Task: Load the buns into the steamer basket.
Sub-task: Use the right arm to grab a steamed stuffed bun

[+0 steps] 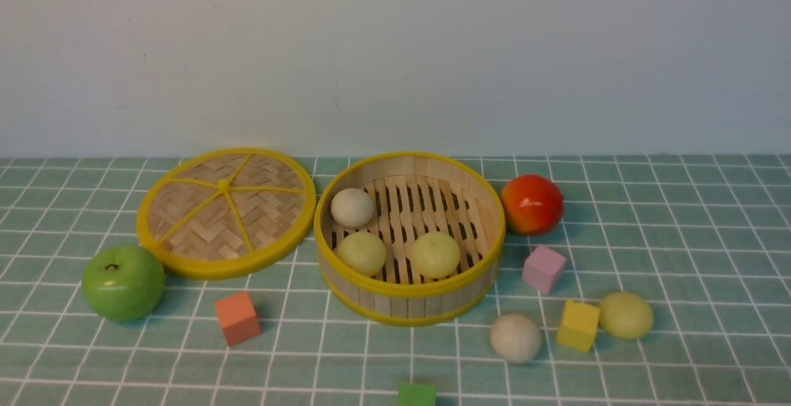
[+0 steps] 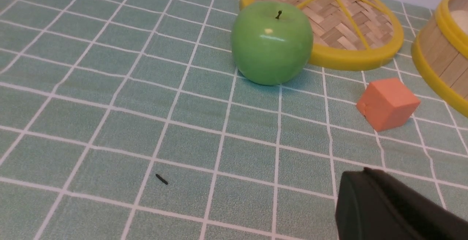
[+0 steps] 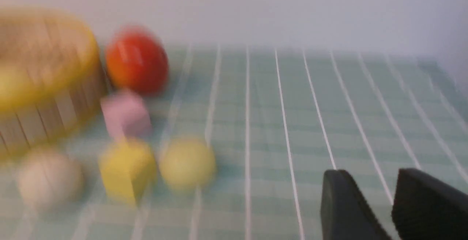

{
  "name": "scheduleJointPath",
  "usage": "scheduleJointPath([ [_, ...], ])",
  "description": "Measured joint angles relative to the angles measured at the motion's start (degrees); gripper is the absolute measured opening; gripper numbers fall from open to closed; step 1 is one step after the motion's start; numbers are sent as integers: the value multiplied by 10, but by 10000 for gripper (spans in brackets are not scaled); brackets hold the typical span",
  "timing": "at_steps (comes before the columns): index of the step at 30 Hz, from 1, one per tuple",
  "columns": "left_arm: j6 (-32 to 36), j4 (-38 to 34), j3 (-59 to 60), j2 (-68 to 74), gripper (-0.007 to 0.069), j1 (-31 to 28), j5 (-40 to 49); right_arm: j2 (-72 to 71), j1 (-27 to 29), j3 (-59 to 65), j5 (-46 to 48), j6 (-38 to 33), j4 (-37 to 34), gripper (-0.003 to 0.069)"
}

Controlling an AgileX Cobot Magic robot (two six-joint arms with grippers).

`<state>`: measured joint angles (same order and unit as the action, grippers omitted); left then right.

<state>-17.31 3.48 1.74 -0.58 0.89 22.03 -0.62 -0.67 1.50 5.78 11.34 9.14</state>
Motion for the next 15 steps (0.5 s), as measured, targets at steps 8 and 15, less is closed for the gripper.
scheduleJointPath([
  [8,0,0,0,0,17,0,0,0,0,0,-248,83,-7,238],
  [15,0,0,0,0,17,0,0,18,0,-119,-176,152,-71,238],
])
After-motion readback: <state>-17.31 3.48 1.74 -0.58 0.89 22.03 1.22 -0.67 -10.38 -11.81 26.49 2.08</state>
